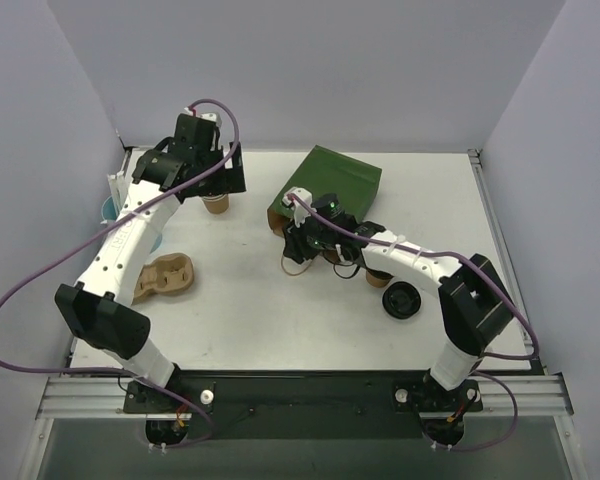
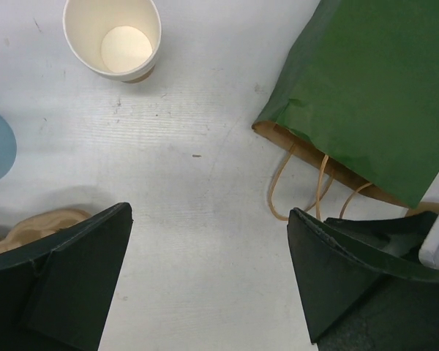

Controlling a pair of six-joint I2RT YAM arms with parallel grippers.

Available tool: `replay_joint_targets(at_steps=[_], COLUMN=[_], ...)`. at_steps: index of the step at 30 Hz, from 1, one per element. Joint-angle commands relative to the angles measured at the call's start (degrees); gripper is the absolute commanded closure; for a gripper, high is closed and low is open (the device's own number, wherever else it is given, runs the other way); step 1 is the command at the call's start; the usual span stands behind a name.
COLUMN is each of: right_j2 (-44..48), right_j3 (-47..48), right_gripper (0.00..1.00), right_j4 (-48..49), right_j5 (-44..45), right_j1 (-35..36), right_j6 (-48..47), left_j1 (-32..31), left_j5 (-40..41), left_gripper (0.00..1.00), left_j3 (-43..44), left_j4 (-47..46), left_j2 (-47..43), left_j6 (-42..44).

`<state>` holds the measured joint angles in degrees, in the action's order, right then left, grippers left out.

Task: Pack the takeout coffee

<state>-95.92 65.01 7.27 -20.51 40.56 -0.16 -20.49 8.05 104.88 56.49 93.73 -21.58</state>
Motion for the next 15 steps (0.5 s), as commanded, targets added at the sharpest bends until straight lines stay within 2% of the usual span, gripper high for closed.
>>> replay_joint_targets(at_steps=[1, 5, 7, 9, 15], right_j2=[-1.9, -3.39, -4.1, -3.75, 0.28], right_j3=[1.87, 3.53, 5.55, 6.61, 15.93], right_gripper=[0.63, 0.63, 0.77, 0.98, 1.0], right_j4=[-1.11, -3.3, -4.63, -5.16, -12.18], right_j5=[0.03, 2.58, 3.19, 2.33, -2.87], right_j1=[0.23, 0.23, 0.4, 0.4, 0.31], right_j6=[2.88, 4.12, 4.47, 5.34, 10.53], left_j1=[0.01, 0.1, 0.1, 0.01, 0.01], left_j5=[-1.64, -1.99, -1.64, -0.77, -1.73], left_gripper=[0.03, 0.03, 0.03, 0.08, 0.1], left_j3=[-2.74, -6.79, -8.2, -9.69, -12.94], left_j4=[-2.08, -3.14, -3.14, -2.96, -2.08], left_j2=[-3.37, -5.66, -6.37, -6.81, -10.84], left_j6=[0.4, 0.4, 0.49, 0.32, -0.74])
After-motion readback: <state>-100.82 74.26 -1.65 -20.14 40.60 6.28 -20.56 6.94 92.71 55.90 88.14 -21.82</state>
